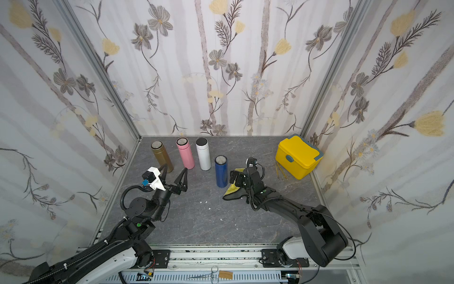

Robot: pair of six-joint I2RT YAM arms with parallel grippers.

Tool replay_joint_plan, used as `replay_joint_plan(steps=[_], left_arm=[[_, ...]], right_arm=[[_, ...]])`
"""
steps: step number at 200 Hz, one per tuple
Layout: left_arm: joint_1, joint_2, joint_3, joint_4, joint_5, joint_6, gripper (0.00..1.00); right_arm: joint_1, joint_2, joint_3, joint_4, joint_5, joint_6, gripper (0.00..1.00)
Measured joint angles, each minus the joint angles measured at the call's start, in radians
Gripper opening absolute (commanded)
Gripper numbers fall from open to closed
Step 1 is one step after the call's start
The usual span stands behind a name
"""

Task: Wipe the surface of the thermos
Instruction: Place the cleaning item at the center of the board, then reset both arms

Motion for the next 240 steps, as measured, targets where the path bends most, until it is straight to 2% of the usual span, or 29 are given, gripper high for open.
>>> replay_joint_plan(steps=[46,72,89,108,123,142,172,192,222,240], left_arm=[[0.008,-0.065,-0.074,-0.016,-0.167,0.072,1.0],[0.059,0.009,-0.145,0.069,-0.243,0.152,1.0],[0.111,0.098,-0.192,0.125,-0.297,0.187,1.0],[0.186,0.189,-0.218,0.188,-0.343,0.199,1.0],[0.251,0.257,-0.223,0.23,-0.367,0.183,1.0],[0.325,0.356,-0.236,0.296,-0.373,0.151,1.0],[0.394,0.561,-0.232,0.431,-0.368,0.142,1.0],[0.427,0.699,-0.202,0.536,-0.367,0.143,1.0],[0.44,0.897,-0.175,0.735,-0.362,0.189,1.0],[0.442,0.914,-0.174,0.757,-0.363,0.208,1.0]], right_arm=[[-0.02,-0.337,-0.087,-0.087,0.106,0.015,1.0],[-0.066,-0.441,-0.097,-0.089,0.28,-0.013,1.0],[-0.076,-0.452,-0.196,0.043,0.402,-0.143,1.0],[-0.087,-0.377,-0.357,0.27,0.497,-0.389,1.0],[-0.127,-0.274,-0.418,0.404,0.554,-0.546,1.0],[-0.18,-0.123,-0.426,0.593,0.58,-0.647,1.0],[-0.193,0.172,-0.455,0.919,0.58,-0.8,1.0],[-0.232,0.201,-0.45,1.011,0.537,-0.834,1.0],[-0.417,0.13,-0.51,1.096,0.351,-0.745,1.0],[-0.472,0.191,-0.54,1.153,0.256,-0.698,1.0]])
